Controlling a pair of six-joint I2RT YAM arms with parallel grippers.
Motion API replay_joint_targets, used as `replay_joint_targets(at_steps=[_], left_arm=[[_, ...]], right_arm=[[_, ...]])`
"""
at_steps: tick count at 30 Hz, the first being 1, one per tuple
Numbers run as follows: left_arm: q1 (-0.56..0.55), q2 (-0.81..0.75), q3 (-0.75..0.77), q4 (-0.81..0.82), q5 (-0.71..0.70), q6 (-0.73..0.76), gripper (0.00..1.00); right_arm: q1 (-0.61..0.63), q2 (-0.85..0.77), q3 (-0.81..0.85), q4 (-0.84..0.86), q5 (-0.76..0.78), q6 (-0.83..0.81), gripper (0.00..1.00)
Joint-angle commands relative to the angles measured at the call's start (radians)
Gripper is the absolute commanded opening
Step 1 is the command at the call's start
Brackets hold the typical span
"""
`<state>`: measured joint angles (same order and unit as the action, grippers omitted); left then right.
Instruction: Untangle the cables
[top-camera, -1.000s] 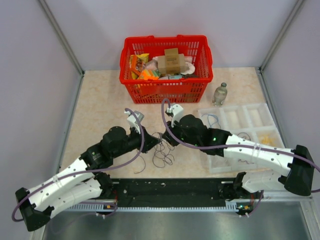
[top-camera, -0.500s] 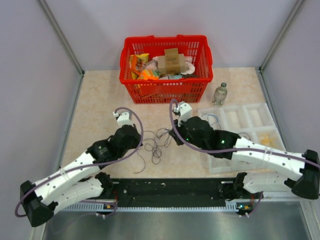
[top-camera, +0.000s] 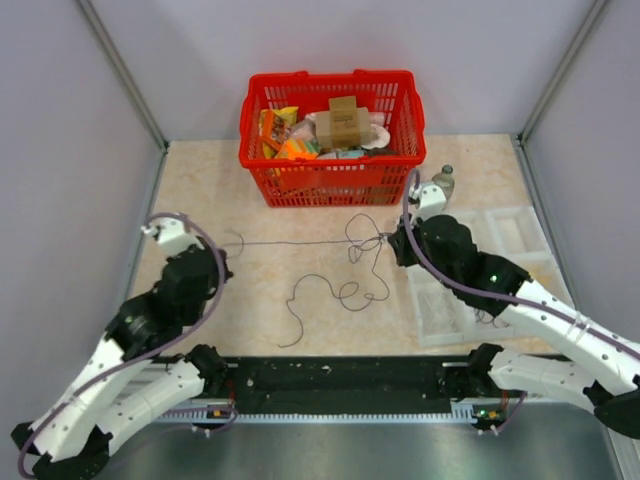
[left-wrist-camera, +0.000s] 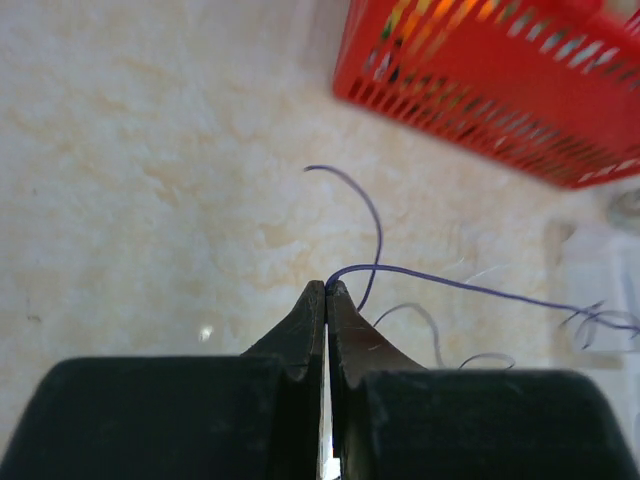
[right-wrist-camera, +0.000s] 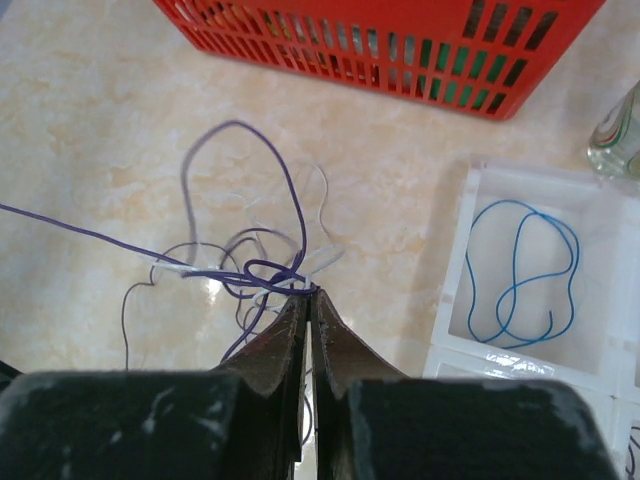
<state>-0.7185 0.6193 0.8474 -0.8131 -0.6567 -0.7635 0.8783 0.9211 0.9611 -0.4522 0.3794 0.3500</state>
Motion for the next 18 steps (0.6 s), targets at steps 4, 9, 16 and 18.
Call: replay_joint_targets(at_steps=[4,9,16,18], left_arm=[[0.007,-0.113,0.393,-0.055,-0.192,0.245,0.00],[0.007,-0.102,0.594,0.064,-0.187,0.508,0.00],[0.007,0.061,1.000,0.100,-0.141,0.789,0.00],[0.007,0.105,1.114,0.121,-0.165,0.858,0.00]], right_arm=[[-0.064,0.090,-0.070,0.058,-0.117,0.026,0.00],[-0.064,0.195,-0.119,0.124,-0.157,0.055,0.00],[-0.064,0.324,-0.150,0.153,-0.064,0.102,0.00],[-0.065,0.346,-0.150,0.155,-0.062,0.107,0.00]])
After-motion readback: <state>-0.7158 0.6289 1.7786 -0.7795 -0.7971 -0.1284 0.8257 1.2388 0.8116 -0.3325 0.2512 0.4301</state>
